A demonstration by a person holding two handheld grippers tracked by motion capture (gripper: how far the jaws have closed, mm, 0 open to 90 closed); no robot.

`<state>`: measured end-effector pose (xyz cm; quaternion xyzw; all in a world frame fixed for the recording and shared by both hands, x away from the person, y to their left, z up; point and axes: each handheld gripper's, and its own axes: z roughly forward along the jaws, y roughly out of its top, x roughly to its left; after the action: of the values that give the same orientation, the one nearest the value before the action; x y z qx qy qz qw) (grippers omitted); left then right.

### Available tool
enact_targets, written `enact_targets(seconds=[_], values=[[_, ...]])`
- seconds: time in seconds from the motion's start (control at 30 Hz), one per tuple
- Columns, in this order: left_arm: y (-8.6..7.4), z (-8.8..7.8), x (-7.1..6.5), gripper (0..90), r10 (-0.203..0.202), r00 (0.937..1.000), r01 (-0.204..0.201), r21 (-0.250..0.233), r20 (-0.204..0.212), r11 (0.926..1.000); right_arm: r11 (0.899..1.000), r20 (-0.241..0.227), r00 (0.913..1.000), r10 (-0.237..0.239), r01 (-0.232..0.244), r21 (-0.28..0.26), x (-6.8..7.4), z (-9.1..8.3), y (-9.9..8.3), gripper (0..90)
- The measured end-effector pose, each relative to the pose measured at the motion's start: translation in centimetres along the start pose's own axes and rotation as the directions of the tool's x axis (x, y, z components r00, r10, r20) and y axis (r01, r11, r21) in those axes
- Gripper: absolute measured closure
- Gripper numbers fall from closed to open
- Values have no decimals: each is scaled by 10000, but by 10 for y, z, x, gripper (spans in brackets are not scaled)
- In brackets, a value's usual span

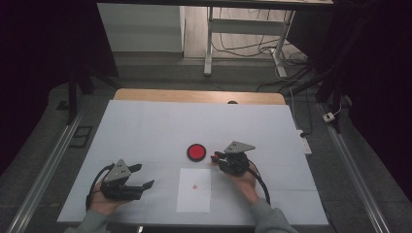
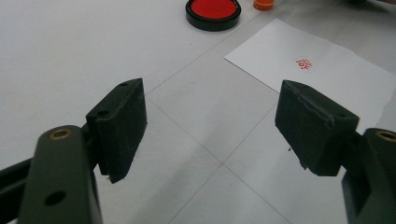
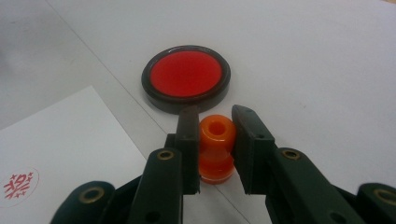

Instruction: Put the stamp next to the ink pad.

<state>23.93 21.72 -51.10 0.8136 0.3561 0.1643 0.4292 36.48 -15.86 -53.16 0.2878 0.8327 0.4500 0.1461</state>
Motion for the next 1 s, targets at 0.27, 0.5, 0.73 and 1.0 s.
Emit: enact_targets(seconds=[0.27,0.5,0.73,1.0], values=[[0,0,1,253,-40,10000,40,-12,10,10000,10000,180,9998,17,-18,79,1,0,0,565],[-2,1,3,253,-182,9998,182,-19,102,9998,9985,178,9998,86,-76,-540,-2,-11,5,456],[-2,3,5,253,-261,9994,259,58,212,9996,9981,40,10000,-40,42,-621,-6,-23,6,429],[-2,4,6,253,-361,9990,358,84,282,9993,9965,-70,9994,-334,327,-766,-4,-41,7,424]])
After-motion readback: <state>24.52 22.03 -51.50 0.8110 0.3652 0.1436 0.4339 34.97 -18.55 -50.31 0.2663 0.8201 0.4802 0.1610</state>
